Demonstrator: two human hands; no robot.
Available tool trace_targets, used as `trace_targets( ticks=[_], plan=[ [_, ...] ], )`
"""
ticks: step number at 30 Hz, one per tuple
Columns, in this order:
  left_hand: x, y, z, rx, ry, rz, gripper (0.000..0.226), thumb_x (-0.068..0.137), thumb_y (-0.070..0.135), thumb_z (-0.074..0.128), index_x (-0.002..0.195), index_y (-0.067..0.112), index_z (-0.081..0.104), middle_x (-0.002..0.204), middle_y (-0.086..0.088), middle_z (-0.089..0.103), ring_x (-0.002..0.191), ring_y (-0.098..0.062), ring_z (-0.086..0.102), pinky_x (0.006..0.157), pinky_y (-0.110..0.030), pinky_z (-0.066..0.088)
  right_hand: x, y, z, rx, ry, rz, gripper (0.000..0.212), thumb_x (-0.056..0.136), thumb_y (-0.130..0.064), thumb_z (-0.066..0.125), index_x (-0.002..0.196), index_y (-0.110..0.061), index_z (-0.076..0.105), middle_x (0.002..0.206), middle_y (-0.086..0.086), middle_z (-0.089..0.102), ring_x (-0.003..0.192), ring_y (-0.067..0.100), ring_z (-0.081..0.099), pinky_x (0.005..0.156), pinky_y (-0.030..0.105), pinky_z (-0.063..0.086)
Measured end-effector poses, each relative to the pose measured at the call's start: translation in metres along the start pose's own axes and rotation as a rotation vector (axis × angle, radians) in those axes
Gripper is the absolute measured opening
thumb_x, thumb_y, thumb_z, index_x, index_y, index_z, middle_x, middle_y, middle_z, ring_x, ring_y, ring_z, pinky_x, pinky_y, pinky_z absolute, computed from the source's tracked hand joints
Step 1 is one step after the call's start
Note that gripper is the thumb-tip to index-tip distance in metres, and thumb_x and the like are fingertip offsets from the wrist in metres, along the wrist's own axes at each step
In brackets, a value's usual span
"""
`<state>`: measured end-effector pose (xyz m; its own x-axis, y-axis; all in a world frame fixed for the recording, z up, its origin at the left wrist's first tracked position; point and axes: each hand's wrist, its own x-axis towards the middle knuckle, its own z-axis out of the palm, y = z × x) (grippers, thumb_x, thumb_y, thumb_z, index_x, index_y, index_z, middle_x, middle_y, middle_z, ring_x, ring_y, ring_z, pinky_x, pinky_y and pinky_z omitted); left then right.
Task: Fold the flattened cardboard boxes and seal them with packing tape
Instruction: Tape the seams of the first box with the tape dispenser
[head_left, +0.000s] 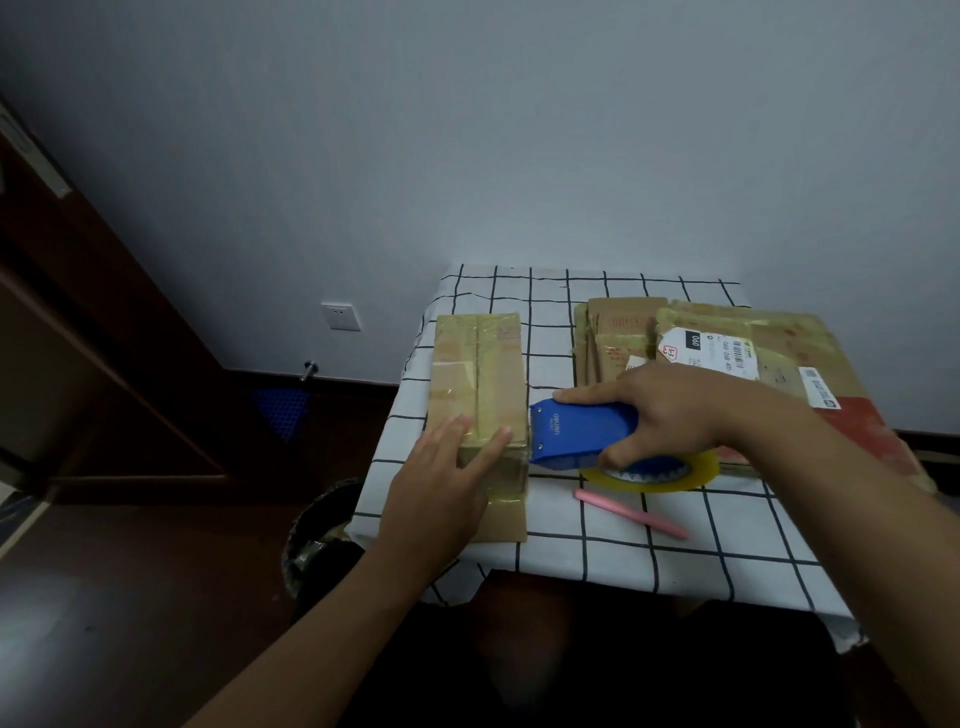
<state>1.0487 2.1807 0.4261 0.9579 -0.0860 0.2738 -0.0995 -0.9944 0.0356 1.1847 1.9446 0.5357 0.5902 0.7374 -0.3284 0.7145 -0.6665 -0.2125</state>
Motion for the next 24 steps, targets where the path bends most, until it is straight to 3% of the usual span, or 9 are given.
trace_targets(
  ticks=[4,7,11,14,19,24],
  plan=[
    [0.003,0.007,0.005,0.058,-0.006,-0.021,0.074,0.067,0.023,0.084,0.135,0.028,0.055,0.124,-0.023,0.059,0.113,-0.038,0.06,0.093,-0.048,0.05,-0.005,0.003,0.002,0.001,0.015,-0.041,0.072,0.084,-0.066,0.059,0.143,-0.064,0.019,0.104,-0.007,0.049,0.085,0.003,0.045,0.076,0.025,0.04],
    [0.005,0.008,0.003,0.079,0.001,-0.033,0.069,0.069,0.027,0.087,0.131,0.028,0.059,0.119,-0.021,0.063,0.106,-0.036,0.064,0.084,-0.044,0.055,-0.008,0.007,0.003,0.041,0.018,-0.048,0.071,0.085,-0.063,0.061,0.143,-0.063,0.021,0.112,-0.005,0.052,0.091,0.008,0.049,0.08,0.024,0.043],
    [0.005,0.004,-0.003,0.079,-0.022,-0.022,0.081,0.055,0.019,0.095,0.129,0.027,0.062,0.114,-0.02,0.065,0.098,-0.033,0.067,0.073,-0.04,0.058,-0.007,0.011,0.004,0.078,0.011,-0.052,0.07,0.084,-0.062,0.063,0.142,-0.066,0.023,0.115,-0.005,0.055,0.093,0.009,0.053,0.083,0.028,0.048],
    [0.005,0.004,-0.003,0.084,-0.031,-0.029,0.089,0.049,0.012,0.095,0.13,0.029,0.061,0.116,-0.018,0.064,0.1,-0.032,0.066,0.074,-0.038,0.058,-0.01,0.014,0.003,0.089,-0.003,-0.033,0.069,0.083,-0.063,0.063,0.141,-0.068,0.024,0.111,-0.007,0.055,0.09,0.007,0.054,0.082,0.028,0.049],
    [0.006,0.009,-0.003,0.088,-0.013,-0.028,0.087,0.045,0.009,0.096,0.124,0.028,0.066,0.113,-0.019,0.067,0.101,-0.033,0.067,0.076,-0.039,0.058,-0.001,0.002,-0.002,-0.023,-0.083,-0.013,0.068,0.085,-0.058,0.062,0.142,-0.064,0.024,0.103,-0.008,0.055,0.085,0.006,0.053,0.08,0.027,0.047],
    [0.005,0.009,-0.003,0.07,-0.012,-0.032,0.087,0.044,0.007,0.095,0.123,0.028,0.067,0.113,-0.019,0.067,0.1,-0.034,0.068,0.074,-0.04,0.058,0.015,-0.012,-0.016,-0.074,-0.205,0.022,0.069,0.084,-0.052,0.065,0.143,-0.059,0.03,0.111,-0.008,0.048,0.095,0.014,0.052,0.078,0.028,0.044]
  ],
)
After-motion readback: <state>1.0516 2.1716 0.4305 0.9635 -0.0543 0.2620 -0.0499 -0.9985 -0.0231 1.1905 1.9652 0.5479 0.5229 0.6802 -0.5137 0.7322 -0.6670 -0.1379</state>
